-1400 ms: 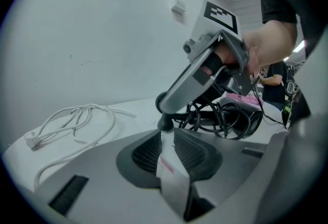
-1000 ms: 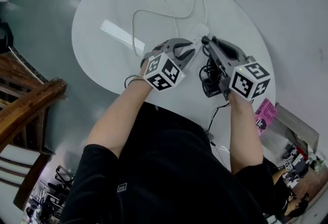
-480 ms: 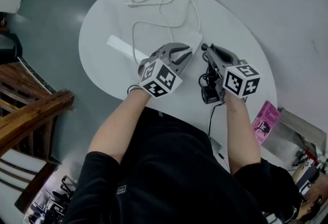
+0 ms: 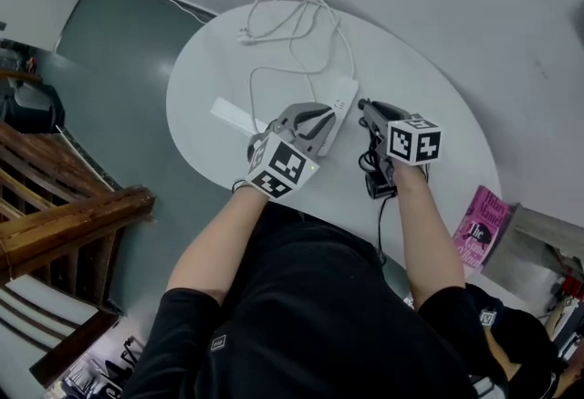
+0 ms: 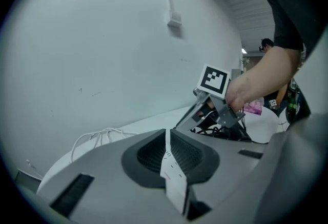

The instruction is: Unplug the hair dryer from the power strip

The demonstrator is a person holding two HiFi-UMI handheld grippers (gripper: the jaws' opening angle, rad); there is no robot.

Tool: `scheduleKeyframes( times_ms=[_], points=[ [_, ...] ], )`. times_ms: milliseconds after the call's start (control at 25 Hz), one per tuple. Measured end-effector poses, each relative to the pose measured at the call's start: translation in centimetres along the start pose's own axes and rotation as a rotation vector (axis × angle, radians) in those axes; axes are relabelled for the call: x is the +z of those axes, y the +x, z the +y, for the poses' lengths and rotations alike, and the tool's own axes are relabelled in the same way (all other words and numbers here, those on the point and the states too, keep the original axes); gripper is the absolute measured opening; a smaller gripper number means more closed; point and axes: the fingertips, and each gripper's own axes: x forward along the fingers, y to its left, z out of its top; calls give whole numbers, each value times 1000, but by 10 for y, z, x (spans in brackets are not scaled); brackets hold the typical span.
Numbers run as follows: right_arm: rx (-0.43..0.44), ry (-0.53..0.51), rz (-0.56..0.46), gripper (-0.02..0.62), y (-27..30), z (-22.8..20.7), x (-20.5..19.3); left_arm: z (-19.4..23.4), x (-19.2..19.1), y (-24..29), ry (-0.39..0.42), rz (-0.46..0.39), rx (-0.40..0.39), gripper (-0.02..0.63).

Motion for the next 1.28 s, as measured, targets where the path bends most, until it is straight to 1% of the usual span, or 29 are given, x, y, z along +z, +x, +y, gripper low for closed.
scheduleKeyframes(
  times_ms=[160, 280, 360, 440, 520, 640, 760, 840, 1000, 1160, 1280],
  points=[
    [-49, 26, -26, 71, -9, -5, 5, 11, 10, -20, 23, -39, -23, 34],
    [-102, 31, -77, 71, -25, -7, 10, 20, 16, -33, 41, -78, -24, 32],
    [-138, 24, -123, 71, -43, -5, 12, 21, 17, -43, 32, -102, -24, 31],
    [-172, 18, -183, 71, -64, 1, 18, 22, 19, -53, 37, -119, -18, 31],
    [-202, 10, -238, 70, -86, 12, 25, 25, 25, -63, 66, -134, -10, 31],
    [-233, -8, -300, 69, -116, 34, 32, 26, 34, -78, 77, -164, -25, 29],
    [-243, -25, -360, 69, -144, 60, 35, 19, 41, -89, 96, -181, -64, 29],
    [-234, -37, -395, 69, -159, 76, 36, 13, 48, -95, 111, -195, -87, 29],
    [-204, -75, -451, 67, -187, 108, 40, 5, 67, -107, 94, -226, -118, 25],
    [-195, -131, -541, 64, -232, 130, 50, -9, 90, -115, 76, -239, -126, 23],
    [-196, -159, -601, 60, -268, 136, 51, -18, 109, -119, 71, -252, -105, 23]
  ],
)
